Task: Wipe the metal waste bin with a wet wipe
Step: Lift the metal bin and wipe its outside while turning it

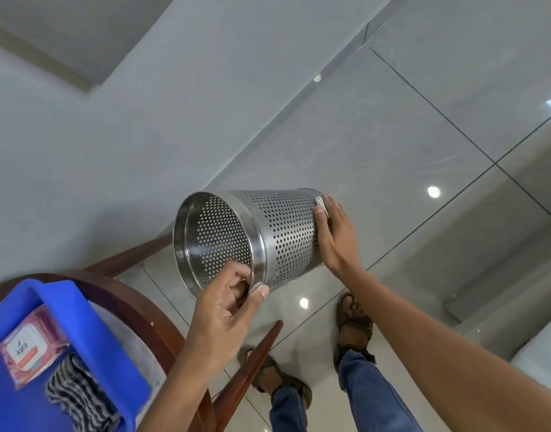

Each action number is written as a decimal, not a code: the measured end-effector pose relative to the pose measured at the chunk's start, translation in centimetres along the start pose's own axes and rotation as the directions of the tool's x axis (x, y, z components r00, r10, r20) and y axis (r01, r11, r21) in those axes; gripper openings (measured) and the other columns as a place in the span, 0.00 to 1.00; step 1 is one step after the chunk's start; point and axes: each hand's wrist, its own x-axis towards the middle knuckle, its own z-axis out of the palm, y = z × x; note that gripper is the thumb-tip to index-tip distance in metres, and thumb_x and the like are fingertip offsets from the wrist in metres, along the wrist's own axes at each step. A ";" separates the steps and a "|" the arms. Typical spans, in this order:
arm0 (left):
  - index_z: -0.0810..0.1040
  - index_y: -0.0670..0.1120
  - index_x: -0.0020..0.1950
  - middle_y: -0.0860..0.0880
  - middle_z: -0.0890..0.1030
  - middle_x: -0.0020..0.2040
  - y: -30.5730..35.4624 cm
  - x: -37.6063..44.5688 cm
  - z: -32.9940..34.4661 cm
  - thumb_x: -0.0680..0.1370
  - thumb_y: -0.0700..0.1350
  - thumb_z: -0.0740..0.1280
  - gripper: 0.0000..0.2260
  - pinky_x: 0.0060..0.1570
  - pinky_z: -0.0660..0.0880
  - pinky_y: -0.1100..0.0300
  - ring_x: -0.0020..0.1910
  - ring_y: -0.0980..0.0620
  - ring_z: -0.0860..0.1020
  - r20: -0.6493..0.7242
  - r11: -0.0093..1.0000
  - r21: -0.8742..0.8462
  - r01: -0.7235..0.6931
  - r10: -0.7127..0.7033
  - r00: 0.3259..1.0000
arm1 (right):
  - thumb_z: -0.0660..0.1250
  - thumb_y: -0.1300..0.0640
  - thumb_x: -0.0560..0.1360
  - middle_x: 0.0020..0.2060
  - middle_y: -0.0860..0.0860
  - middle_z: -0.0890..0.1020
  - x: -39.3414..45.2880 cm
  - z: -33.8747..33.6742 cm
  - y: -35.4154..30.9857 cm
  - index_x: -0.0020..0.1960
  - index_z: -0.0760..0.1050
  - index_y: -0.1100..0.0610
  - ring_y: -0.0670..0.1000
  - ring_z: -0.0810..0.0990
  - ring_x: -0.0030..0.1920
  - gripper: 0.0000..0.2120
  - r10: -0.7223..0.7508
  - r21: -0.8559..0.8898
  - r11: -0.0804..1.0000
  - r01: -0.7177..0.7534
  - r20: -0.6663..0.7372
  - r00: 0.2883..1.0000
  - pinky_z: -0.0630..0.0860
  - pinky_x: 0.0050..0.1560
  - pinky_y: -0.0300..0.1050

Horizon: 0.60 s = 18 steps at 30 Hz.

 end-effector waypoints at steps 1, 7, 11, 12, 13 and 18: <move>0.77 0.48 0.50 0.42 0.80 0.39 0.0 -0.1 -0.2 0.80 0.43 0.75 0.07 0.38 0.78 0.63 0.36 0.42 0.79 0.020 1.000 -0.007 0.000 0.000 1.000 | 0.55 0.37 0.89 0.85 0.50 0.71 0.0 0.0 0.2 0.85 0.70 0.52 0.52 0.65 0.87 0.30 0.006 0.020 1.000 -0.006 -0.017 1.000 0.59 0.89 0.55; 0.69 0.64 0.77 0.54 0.82 0.72 1.7 0.6 -1.1 0.74 0.49 0.80 0.36 0.71 0.80 0.53 0.72 0.52 0.81 0.138 0.986 0.081 0.148 -0.158 0.978 | 0.63 0.41 0.87 0.81 0.47 0.77 -1.6 0.2 1.0 0.81 0.76 0.50 0.50 0.71 0.82 0.25 -0.015 0.102 0.995 0.022 -0.075 0.997 0.66 0.85 0.56; 0.70 0.50 0.81 0.45 0.75 0.79 3.1 1.3 0.8 0.76 0.68 0.68 0.38 0.77 0.73 0.35 0.80 0.45 0.73 0.061 0.969 0.145 0.198 -0.208 0.976 | 0.64 0.40 0.86 0.78 0.48 0.80 -2.5 0.5 1.3 0.79 0.78 0.51 0.51 0.74 0.80 0.26 -0.003 0.134 0.991 0.012 -0.064 0.998 0.70 0.83 0.63; 0.72 0.50 0.80 0.46 0.76 0.79 3.5 1.3 1.2 0.78 0.69 0.65 0.35 0.77 0.73 0.36 0.80 0.46 0.73 0.013 0.971 0.149 0.184 -0.188 0.982 | 0.63 0.40 0.86 0.79 0.48 0.79 -2.6 0.5 1.4 0.80 0.78 0.51 0.51 0.73 0.81 0.27 0.004 0.134 0.991 0.003 -0.055 0.999 0.70 0.83 0.63; 0.73 0.50 0.78 0.47 0.77 0.77 3.5 1.2 1.5 0.80 0.68 0.62 0.32 0.77 0.74 0.37 0.79 0.48 0.74 -0.035 0.976 0.143 0.162 -0.159 0.987 | 0.63 0.39 0.85 0.80 0.48 0.78 -2.9 0.5 1.5 0.81 0.77 0.51 0.51 0.72 0.82 0.28 0.013 0.136 0.991 -0.007 -0.039 0.999 0.69 0.83 0.64; 0.81 0.49 0.54 0.48 0.84 0.48 2.0 0.7 2.2 0.87 0.58 0.63 0.14 0.54 0.84 0.45 0.50 0.49 0.83 -0.082 0.988 0.140 0.063 -0.052 0.995 | 0.55 0.34 0.86 0.89 0.43 0.62 -4.1 1.2 1.2 0.89 0.61 0.47 0.45 0.58 0.90 0.35 -0.110 0.079 0.991 0.103 0.081 0.991 0.53 0.90 0.63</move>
